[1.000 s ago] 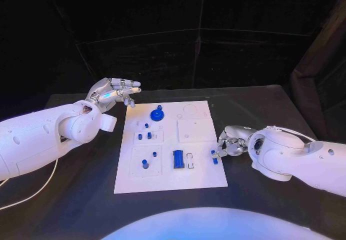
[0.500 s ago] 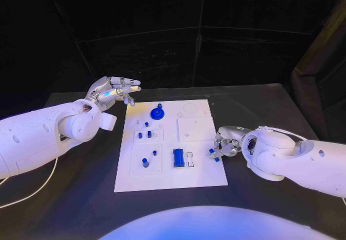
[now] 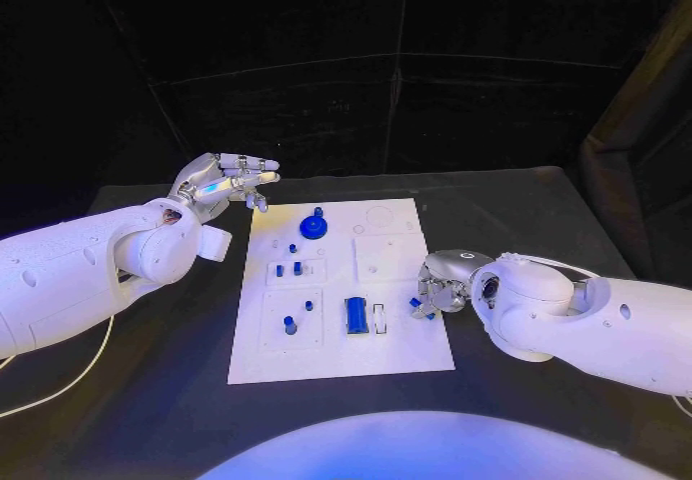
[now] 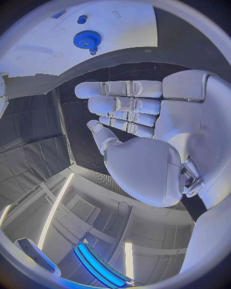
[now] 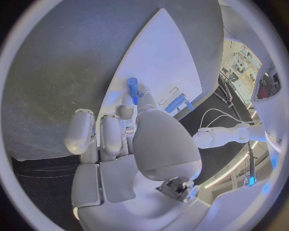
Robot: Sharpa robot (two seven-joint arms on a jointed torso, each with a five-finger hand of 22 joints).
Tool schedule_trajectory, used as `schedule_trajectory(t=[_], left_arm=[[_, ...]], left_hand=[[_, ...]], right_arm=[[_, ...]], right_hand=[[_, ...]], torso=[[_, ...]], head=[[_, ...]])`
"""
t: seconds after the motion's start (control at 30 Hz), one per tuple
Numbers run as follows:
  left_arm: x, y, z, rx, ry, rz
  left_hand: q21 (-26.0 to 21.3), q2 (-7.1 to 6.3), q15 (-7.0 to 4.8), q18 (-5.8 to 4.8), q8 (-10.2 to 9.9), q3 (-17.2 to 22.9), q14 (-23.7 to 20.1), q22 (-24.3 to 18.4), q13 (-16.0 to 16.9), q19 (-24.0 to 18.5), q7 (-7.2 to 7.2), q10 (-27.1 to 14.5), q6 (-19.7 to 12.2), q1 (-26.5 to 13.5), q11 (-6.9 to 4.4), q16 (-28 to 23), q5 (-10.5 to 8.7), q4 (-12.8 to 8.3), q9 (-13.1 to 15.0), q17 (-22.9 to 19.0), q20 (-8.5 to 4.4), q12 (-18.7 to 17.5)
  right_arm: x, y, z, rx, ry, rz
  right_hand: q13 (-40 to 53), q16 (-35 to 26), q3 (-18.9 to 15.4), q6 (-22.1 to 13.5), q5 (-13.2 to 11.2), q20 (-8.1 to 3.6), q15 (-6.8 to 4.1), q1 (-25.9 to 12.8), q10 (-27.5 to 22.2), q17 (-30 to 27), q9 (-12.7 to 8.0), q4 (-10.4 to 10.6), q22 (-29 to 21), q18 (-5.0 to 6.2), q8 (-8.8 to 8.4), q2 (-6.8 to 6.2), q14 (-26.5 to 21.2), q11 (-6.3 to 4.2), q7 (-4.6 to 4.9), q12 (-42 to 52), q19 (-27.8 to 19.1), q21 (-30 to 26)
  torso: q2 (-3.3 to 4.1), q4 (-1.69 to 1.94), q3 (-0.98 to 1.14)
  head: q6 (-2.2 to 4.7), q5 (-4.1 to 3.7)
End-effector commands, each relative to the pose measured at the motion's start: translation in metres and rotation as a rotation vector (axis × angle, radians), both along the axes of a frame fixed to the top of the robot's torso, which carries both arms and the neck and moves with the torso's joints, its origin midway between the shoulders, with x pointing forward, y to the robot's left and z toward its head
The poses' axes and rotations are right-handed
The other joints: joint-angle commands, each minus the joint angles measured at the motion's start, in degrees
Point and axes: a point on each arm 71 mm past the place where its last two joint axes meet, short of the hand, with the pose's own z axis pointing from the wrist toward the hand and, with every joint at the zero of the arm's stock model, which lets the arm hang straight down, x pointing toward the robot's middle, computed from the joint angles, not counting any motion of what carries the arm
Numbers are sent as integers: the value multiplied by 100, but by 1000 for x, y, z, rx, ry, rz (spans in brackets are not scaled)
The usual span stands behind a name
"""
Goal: Assemble the parts on the task board
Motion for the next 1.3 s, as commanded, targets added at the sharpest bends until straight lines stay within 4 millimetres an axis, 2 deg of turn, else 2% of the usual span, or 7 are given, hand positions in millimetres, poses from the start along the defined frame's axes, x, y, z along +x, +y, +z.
schedule_trajectory(t=[0.03,0.17,0.23,0.37,0.77,0.97,1.3], left_arm=[[0,-1,1,-9,-2,-10],[0,0,1,-8,0,-10],[0,0,1,-8,1,-9],[0,0,1,-8,2,-10],[0,0,1,-7,3,-10],[0,-1,1,-8,3,-11],[0,-2,1,-9,3,-13]], left_hand=[[-30,31,0,74,31,-18,-35,-9,-8,-24,12,-34,-33,-34,-8,-4,25,-14,-3,-9,5,37],[-30,31,0,74,31,-18,-35,-9,-8,-24,12,-34,-33,-34,-8,-4,25,-14,-3,-9,5,37],[-31,33,0,74,32,-17,-36,-10,-8,-24,12,-36,-34,-33,-8,-4,25,-15,-3,-10,5,38],[-32,40,0,75,33,-12,-37,-11,-8,-24,12,-37,-35,-27,-9,-2,26,-17,-4,-12,5,38],[-34,48,-1,76,35,-7,-39,-12,-9,-23,12,-40,-36,-19,-9,-1,27,-20,-3,-14,5,40],[-34,48,-1,76,35,-7,-39,-12,-9,-23,12,-40,-36,-19,-9,-1,27,-20,-3,-14,5,40],[-34,48,-1,76,35,-7,-39,-12,-9,-23,12,-40,-36,-19,-9,-1,27,-20,-3,-14,5,40]], right_arm=[[-3,-3,-9,-86,15,17],[-4,-6,-7,-31,16,-43],[-5,-7,-6,6,24,-74],[-9,-7,-4,82,46,-123],[-17,-4,3,285,97,-219],[-20,1,2,327,137,-222],[-20,16,1,360,162,-200]], right_hand=[[-28,-17,104,-6,-79,7,16,178,-60,3,-518,-120,0,-38,-266,95,174,-16,11,-53,-48,-31],[29,22,396,61,4,-10,-15,273,-20,71,-562,-124,71,-48,-319,374,194,-57,-33,-2,1,7],[36,33,501,81,0,-21,-22,301,-16,89,-579,-141,86,-53,-339,416,199,-65,-45,0,14,17],[28,35,739,99,63,-38,-31,316,-27,100,-619,-174,92,-55,-398,432,201,-70,-48,-24,26,22],[47,38,1758,210,179,-30,-15,-197,18,148,-724,-65,125,-59,-556,-72,211,-64,-33,-17,55,36],[104,74,2409,276,389,-29,-27,-556,68,217,-717,-4,183,-71,-564,-443,227,-74,-34,47,82,67],[182,137,2707,378,567,-36,-34,-935,159,315,-665,77,289,-90,-502,-658,248,-79,-71,147,131,123]], torso=[[-5,1,-1],[-3,-5,1],[-8,-15,5],[-6,0,-5],[-4,8,-6],[5,17,-7],[7,-2,0]], head=[[1,12],[12,24],[14,35],[21,5],[40,-7],[37,3],[19,67]])
